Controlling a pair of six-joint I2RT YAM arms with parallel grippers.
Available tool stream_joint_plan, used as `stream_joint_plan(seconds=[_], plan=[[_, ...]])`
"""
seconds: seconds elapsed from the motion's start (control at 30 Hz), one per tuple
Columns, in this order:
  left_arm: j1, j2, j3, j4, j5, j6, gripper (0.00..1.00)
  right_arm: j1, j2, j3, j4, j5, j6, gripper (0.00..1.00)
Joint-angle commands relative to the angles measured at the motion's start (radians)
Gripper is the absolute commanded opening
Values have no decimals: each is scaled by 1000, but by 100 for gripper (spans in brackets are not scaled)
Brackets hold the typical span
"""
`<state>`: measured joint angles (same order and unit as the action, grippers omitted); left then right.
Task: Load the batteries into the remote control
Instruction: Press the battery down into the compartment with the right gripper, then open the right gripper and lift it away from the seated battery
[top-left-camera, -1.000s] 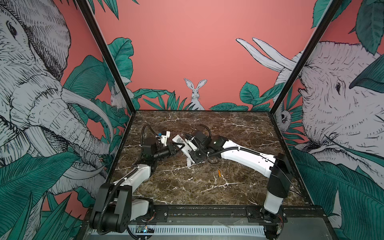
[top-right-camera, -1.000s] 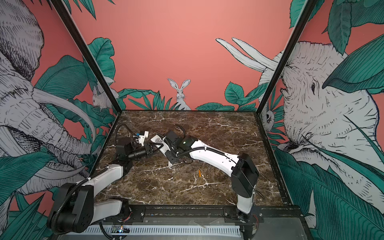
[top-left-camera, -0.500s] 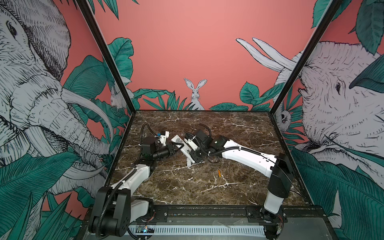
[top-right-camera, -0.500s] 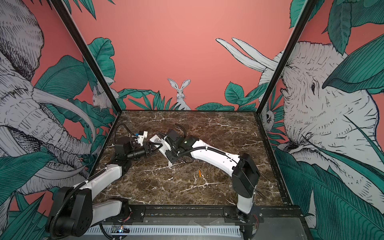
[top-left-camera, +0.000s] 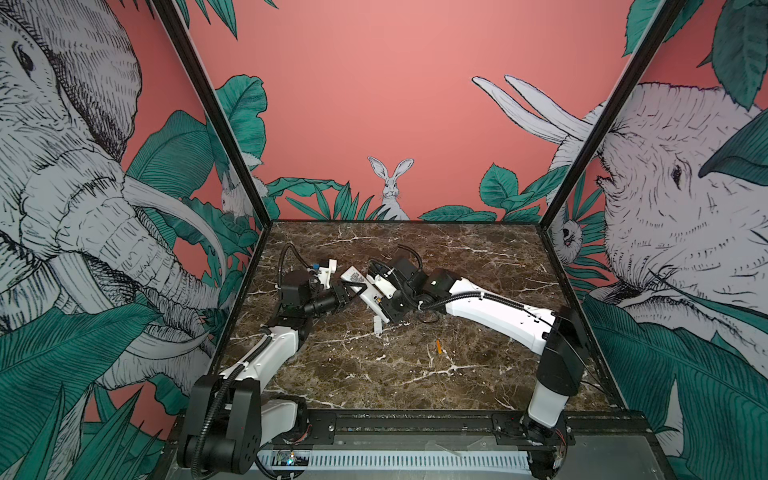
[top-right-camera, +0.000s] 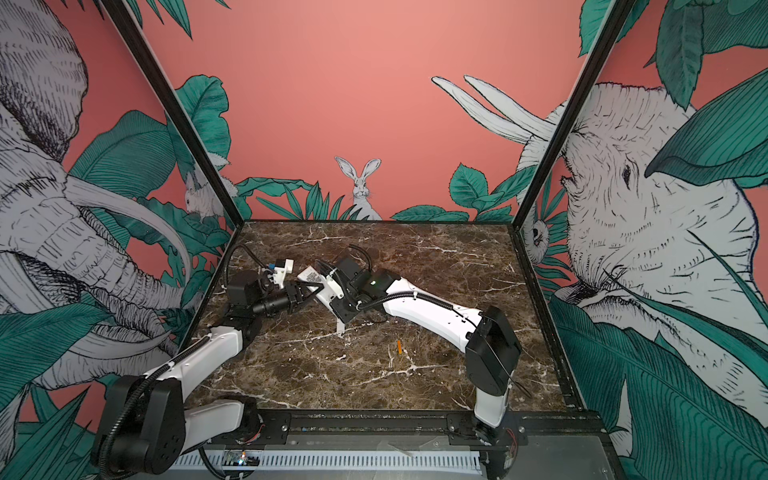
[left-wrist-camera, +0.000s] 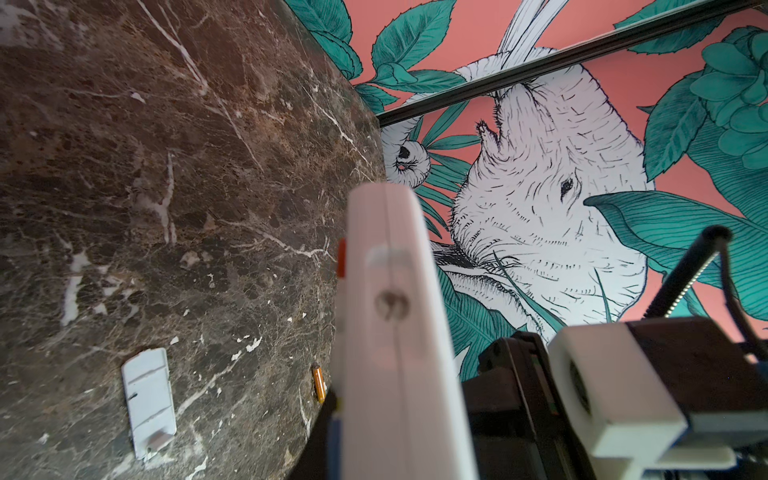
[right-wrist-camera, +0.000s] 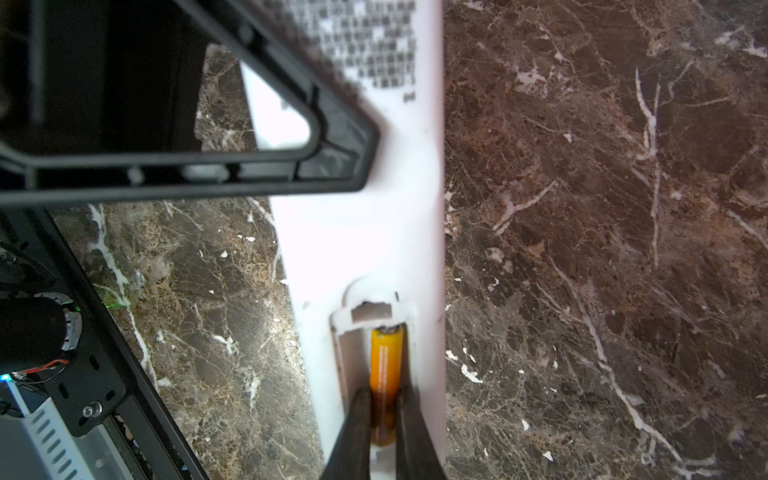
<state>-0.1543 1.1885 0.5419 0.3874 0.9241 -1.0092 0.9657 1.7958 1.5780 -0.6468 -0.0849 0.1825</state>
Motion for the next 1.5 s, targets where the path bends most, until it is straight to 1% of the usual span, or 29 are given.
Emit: stream_joint_plan(seconds=[0.0, 0.1, 0.3, 0.5, 0.7, 0.77, 0.87, 0.9, 0.97, 1.03, 1.1, 1.23, 1.37, 1.47], plan=[[-28, -93, 83, 22, 241, -47, 0, -7, 53, -1, 72, -1, -25, 12], [-28, -103, 102, -86, 226, 40, 0, -7, 35, -10, 65, 4, -24, 12], [-28, -101, 123, -218, 175, 198, 0, -7, -40, -60, 54, -7, -12, 13], [-28, -75, 126, -253, 144, 284, 0, -5, -138, -114, 56, -63, 4, 16], [-28, -52, 116, -258, 128, 334, 0, -4, -253, -156, 55, -114, 16, 23], [-28, -48, 110, -257, 124, 343, 0, -4, -278, -166, 49, -119, 20, 26], [-29, -48, 103, -247, 124, 345, 0, -6, -305, -183, 43, -110, 36, 35], [-29, -50, 102, -246, 126, 347, 0, -8, -307, -185, 39, -106, 40, 39], [-30, -57, 100, -239, 128, 350, 0, -8, -305, -185, 38, -113, 50, 52], [-30, -68, 94, -215, 136, 348, 0, -8, -298, -187, 46, -126, 60, 63], [-30, -78, 77, -137, 163, 322, 0, -8, -284, -185, 50, -132, 64, 68], [-32, -100, 42, 1, 202, 259, 0, -12, -272, -193, 56, -130, 63, 69], [-55, -122, 39, 39, 218, 250, 0, -25, -275, -206, 68, -143, 55, 68], [-77, -132, 39, 63, 229, 239, 0, -35, -274, -216, 72, -155, 51, 65]])
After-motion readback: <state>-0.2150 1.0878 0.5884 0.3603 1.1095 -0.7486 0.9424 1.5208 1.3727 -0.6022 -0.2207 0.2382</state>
